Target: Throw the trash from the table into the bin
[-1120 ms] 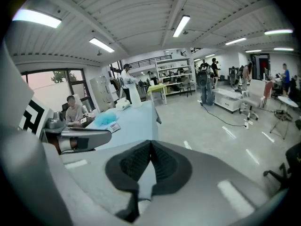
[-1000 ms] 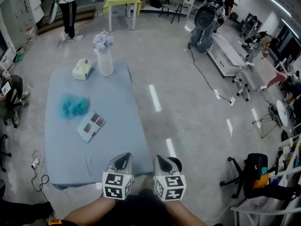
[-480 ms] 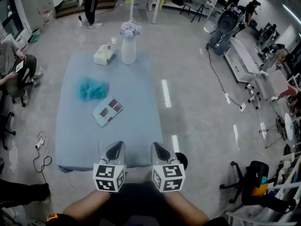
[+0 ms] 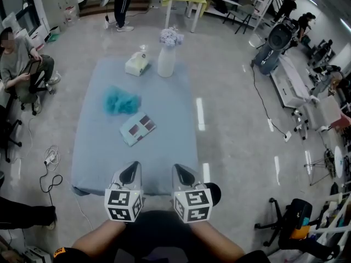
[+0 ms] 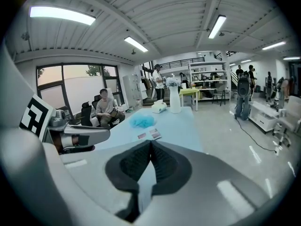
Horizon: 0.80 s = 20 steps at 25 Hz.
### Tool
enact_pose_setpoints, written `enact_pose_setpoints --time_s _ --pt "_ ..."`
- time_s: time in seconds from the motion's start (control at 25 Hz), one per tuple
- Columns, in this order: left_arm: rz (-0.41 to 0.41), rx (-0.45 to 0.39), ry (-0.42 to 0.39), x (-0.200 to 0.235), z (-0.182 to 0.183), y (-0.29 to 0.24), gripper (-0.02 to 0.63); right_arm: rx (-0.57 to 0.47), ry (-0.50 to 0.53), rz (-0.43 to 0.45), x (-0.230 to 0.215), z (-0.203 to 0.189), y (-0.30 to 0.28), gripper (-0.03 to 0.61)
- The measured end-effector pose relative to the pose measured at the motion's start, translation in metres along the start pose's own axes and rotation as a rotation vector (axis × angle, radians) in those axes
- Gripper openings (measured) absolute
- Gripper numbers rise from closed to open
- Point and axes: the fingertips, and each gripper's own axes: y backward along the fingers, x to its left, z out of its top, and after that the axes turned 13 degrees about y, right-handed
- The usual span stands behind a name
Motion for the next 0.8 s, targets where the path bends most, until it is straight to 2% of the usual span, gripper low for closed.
enact_pose_setpoints --time_s 0.32,0.8 --pt "0.022 -0.027 0.011 0.014 0.002 0.008 0.007 0.000 0.035 0.037 0.017 0.004 -0.007 0.002" --pt "-0.006 0.008 -0.009 0.006 -0.008 0.005 0.006 0.012 0.034 0.044 0.018 -0.002 -0.007 0.002"
